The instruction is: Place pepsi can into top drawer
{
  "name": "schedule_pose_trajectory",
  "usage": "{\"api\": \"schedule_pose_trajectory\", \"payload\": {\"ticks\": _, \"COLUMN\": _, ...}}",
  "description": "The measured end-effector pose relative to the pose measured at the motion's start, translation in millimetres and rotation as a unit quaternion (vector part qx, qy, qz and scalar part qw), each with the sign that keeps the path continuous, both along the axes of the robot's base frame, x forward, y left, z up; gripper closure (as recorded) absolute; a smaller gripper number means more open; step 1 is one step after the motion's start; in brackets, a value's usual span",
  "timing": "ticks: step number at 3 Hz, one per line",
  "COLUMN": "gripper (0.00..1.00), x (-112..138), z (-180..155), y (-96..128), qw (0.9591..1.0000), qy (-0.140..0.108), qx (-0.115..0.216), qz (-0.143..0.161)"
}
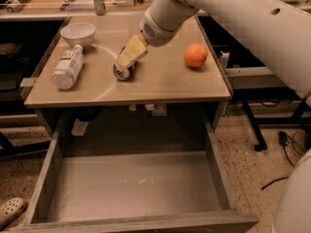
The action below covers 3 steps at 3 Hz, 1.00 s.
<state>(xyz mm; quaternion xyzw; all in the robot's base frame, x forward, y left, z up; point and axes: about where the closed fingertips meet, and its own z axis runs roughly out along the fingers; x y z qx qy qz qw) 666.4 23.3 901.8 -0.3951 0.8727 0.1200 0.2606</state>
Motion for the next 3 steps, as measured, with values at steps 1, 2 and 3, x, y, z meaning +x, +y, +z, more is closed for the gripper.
{"api": "schedule_pose_trajectory", "payload": {"ticks": 1, "gripper": 0.0, "x": 4.4, "z": 9.6, "y": 23.0, "qw": 0.9999, "qy": -0.004, "qx": 0.002, "qz": 0.016}}
{"api": "schedule_pose_trajectory", "payload": {"ticks": 2, "gripper": 0.0, "x": 7.8, "z": 9.2, "y": 43.7, "qw": 0.9994, "qy": 0.005, "qx": 0.0, "qz": 0.035}}
{"api": "schedule_pose_trajectory", "payload": {"ticks": 3, "gripper": 0.0, "x": 13.3, "z": 7.3, "y": 63.2, "qw": 0.9984, "qy": 0.015, "qx": -0.005, "qz": 0.054}}
